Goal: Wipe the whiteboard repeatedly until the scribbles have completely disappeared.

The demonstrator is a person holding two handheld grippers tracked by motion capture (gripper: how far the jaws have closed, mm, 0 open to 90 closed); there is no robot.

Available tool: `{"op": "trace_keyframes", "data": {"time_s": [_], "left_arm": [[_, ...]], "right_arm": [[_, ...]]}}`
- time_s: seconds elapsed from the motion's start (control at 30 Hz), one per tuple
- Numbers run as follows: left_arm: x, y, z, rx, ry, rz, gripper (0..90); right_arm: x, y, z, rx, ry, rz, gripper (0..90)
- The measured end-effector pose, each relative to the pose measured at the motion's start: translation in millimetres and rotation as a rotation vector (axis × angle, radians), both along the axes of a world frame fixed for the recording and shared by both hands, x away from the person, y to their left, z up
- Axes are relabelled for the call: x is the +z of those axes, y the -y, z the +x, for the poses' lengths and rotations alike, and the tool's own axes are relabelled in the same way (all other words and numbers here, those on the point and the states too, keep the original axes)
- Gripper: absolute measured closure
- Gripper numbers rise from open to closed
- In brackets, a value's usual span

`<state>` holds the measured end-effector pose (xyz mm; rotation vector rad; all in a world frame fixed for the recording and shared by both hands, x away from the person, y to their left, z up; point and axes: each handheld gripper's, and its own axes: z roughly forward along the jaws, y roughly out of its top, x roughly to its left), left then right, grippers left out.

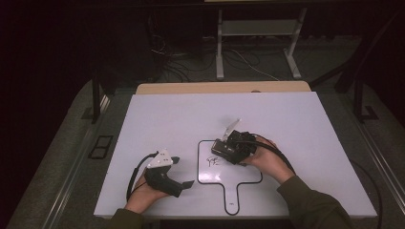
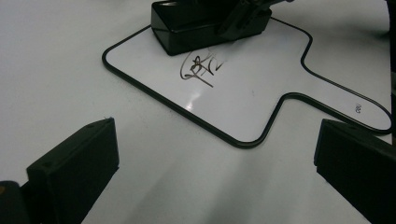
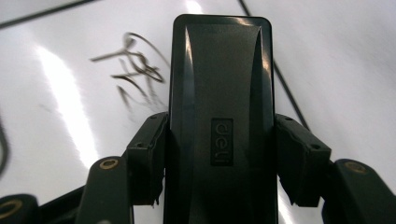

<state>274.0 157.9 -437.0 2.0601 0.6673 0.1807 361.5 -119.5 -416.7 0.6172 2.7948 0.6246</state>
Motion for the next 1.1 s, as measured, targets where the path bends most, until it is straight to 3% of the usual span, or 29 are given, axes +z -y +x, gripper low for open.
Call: {"op": "trace_keyframes", "data": {"time_s": [0.57, 0.77, 1.1], "left_arm": [[0.0, -0.2, 0.0, -0.002, 0.0, 0.003, 0.0], [0.0, -0.6, 0.0, -0.001, 0.0, 0.001, 0.0], [-0.1, -0.2, 0.0, -0.002, 0.0, 0.004, 0.0]], "right_arm": [[0.9, -32.5, -22.0, 0.114, -0.007, -0.005, 38.9], [0.7, -24.1, -9.0, 0.076, 0.006, -0.012, 38.9], [-0.1, 0.2, 15.3, -0.04, -0.006, 0.003, 38.8]]}}
